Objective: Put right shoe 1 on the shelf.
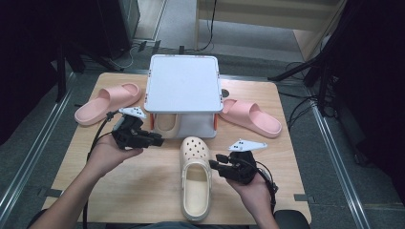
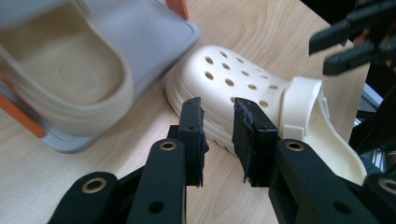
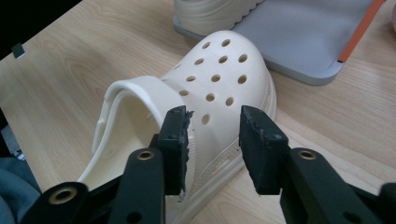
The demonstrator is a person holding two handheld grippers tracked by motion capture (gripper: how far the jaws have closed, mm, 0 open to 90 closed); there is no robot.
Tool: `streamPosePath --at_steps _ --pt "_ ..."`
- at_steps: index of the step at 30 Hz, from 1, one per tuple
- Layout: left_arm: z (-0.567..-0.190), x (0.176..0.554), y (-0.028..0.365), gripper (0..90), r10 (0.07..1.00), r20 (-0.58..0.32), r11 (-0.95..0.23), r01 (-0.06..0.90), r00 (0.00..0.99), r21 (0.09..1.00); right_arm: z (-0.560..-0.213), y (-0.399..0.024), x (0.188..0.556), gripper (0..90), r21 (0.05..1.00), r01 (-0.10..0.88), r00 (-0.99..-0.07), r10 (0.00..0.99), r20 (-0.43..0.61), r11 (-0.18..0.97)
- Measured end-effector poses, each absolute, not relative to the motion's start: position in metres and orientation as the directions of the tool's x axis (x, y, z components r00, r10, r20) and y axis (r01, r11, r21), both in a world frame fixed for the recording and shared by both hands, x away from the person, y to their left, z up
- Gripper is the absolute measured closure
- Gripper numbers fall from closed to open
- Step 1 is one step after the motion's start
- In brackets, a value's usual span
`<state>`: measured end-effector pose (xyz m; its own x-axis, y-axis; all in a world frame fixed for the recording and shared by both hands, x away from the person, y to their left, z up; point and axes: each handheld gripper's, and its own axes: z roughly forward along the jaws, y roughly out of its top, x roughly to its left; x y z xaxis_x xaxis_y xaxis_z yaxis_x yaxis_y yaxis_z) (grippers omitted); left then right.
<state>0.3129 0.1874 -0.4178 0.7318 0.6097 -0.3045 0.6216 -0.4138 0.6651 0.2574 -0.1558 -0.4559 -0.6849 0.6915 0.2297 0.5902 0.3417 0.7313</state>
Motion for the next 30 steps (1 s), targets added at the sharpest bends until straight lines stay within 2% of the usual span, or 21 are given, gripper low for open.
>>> streamPosePath --at_steps 6,17,30 --pt "-0.397 0.327 0.199 73.0 0.604 -0.313 -0.406 0.621 0.733 0.671 -0.456 -0.157 0.251 59.4 0.733 0.596 -0.674 0.701 0.234 0.329" --pt "-0.359 0.363 0.199 73.8 0.628 -0.259 -0.404 0.592 0.734 0.697 -0.457 -0.157 0.24 56.6 0.731 0.616 -0.646 0.72 0.254 0.295" --pt "-0.36 0.386 0.199 74.7 0.654 -0.225 -0.409 0.587 0.722 0.699 -0.467 -0.152 0.222 43.0 0.723 0.638 -0.62 0.734 0.277 0.266"
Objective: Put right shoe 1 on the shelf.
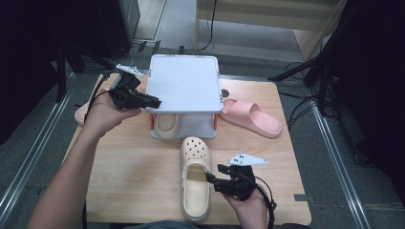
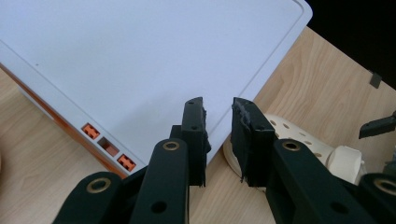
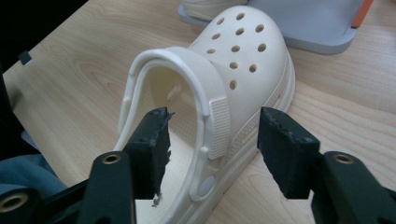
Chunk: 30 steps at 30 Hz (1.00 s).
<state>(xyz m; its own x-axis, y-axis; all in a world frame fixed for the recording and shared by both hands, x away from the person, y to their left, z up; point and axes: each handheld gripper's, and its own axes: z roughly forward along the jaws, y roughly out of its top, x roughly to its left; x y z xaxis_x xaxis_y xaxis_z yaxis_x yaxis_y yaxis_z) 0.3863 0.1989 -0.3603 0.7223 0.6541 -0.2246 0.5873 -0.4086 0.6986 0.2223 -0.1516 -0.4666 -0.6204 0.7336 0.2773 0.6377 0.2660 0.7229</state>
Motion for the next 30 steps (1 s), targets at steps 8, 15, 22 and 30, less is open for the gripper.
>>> streamPosePath --at_steps 8,15,22,30 --pt "-0.365 0.396 0.197 74.7 0.658 -0.218 -0.41 0.586 0.721 0.699 -0.477 -0.145 0.219 40.5 0.705 0.655 -0.598 0.757 0.265 0.271" --pt "-0.373 0.402 0.196 75.7 0.665 -0.194 -0.432 0.582 0.722 0.689 -0.487 -0.138 0.222 40.5 0.684 0.668 -0.589 0.77 0.247 0.292" --pt "-0.375 0.402 0.197 76.7 0.663 -0.202 -0.417 0.579 0.721 0.701 -0.497 -0.131 0.229 41.4 0.667 0.683 -0.572 0.785 0.236 0.297" --pt "-0.376 0.401 0.196 76.8 0.663 -0.188 -0.422 0.569 0.725 0.706 -0.509 -0.12 0.236 47.2 0.656 0.679 -0.565 0.805 0.181 0.329"
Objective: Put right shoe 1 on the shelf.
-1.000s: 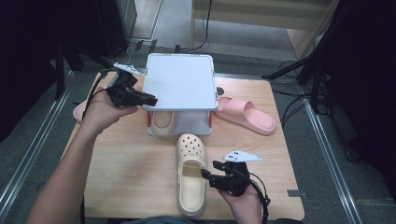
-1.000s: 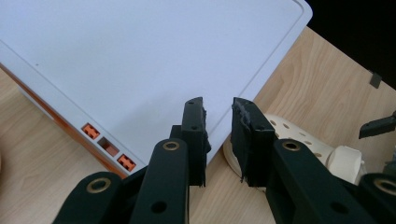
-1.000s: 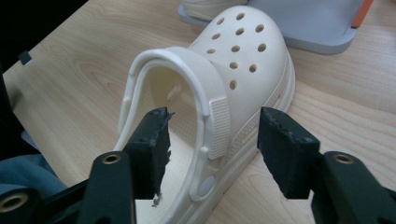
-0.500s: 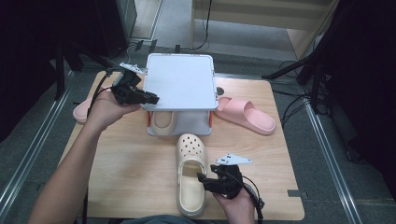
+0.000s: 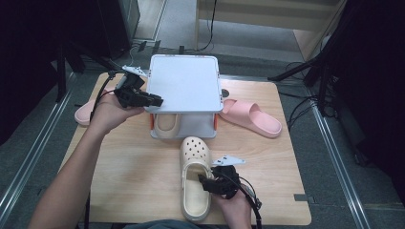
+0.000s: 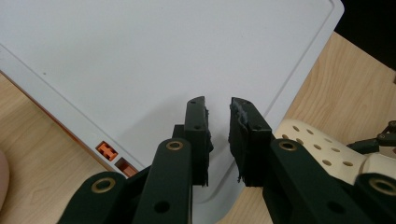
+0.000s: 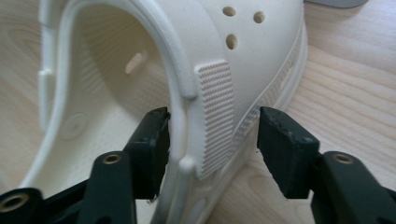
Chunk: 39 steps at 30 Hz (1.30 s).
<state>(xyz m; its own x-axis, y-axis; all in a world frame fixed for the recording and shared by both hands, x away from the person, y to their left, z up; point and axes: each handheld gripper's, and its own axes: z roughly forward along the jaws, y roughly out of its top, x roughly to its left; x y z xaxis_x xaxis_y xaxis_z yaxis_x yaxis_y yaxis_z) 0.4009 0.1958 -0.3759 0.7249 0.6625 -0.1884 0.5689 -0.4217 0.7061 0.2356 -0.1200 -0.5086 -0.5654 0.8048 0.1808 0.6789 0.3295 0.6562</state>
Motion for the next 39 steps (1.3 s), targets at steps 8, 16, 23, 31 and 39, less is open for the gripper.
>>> streamPosePath --at_steps 8,16,23,31,39 --pt "-0.376 0.4 0.196 76.8 0.665 -0.183 -0.419 0.564 0.724 0.711 -0.505 -0.124 0.237 63.5 0.664 0.678 -0.548 0.819 0.17 0.315" --pt "-0.377 0.4 0.197 76.8 0.663 -0.192 -0.411 0.566 0.723 0.715 -0.5 -0.137 0.245 74.9 0.672 0.678 -0.533 0.829 0.169 0.298" --pt "-0.378 0.4 0.197 76.7 0.662 -0.194 -0.409 0.565 0.724 0.716 -0.488 -0.14 0.251 76.5 0.683 0.677 -0.529 0.827 0.191 0.275" --pt "-0.378 0.4 0.198 76.7 0.66 -0.199 -0.404 0.566 0.724 0.719 -0.469 -0.144 0.264 76.6 0.716 0.651 -0.533 0.823 0.195 0.251" --pt "-0.378 0.399 0.198 76.7 0.659 -0.205 -0.399 0.568 0.723 0.72 -0.459 -0.143 0.285 76.4 0.739 0.626 -0.521 0.839 0.159 0.249"
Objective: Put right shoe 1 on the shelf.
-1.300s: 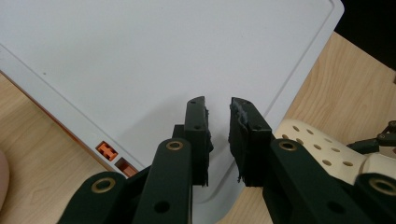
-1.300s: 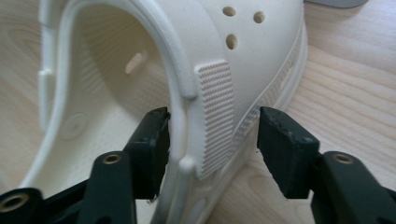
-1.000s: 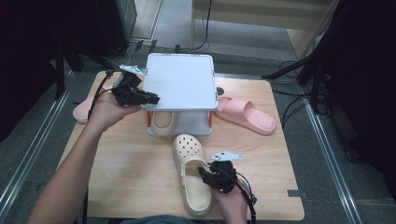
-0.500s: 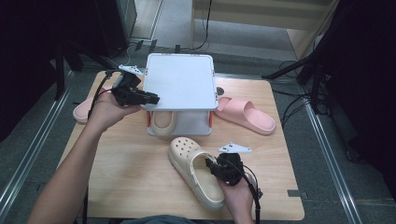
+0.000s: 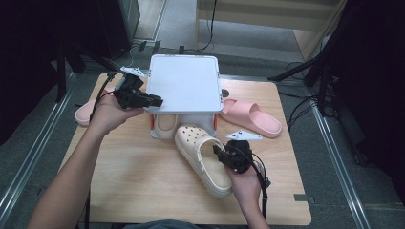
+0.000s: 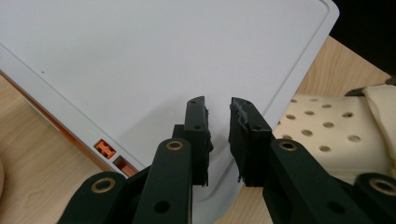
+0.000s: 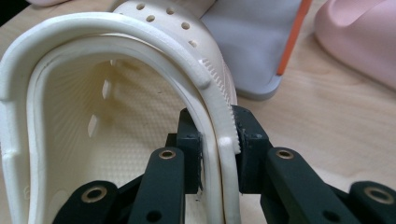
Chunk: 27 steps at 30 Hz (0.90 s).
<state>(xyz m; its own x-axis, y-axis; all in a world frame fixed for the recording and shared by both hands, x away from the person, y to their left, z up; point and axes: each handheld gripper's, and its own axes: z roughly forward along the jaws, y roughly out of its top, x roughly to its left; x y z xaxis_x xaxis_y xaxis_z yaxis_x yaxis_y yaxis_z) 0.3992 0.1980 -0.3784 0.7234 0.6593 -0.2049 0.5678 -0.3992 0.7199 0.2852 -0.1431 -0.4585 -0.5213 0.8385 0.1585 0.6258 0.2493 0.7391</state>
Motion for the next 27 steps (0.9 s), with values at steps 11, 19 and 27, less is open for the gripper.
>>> streamPosePath --at_steps 11,19,27 --pt "-0.379 0.399 0.198 76.7 0.658 -0.205 -0.4 0.567 0.724 0.72 -0.466 -0.141 0.329 76.2 0.741 0.638 -0.439 0.889 0.128 0.209" --pt "-0.379 0.399 0.199 76.7 0.655 -0.204 -0.402 0.564 0.728 0.721 -0.482 -0.128 0.345 75.5 0.73 0.654 -0.408 0.905 0.122 0.197" --pt "-0.379 0.399 0.198 76.7 0.654 -0.201 -0.403 0.561 0.729 0.723 -0.488 -0.123 0.35 70.8 0.729 0.667 -0.394 0.903 0.17 0.154"
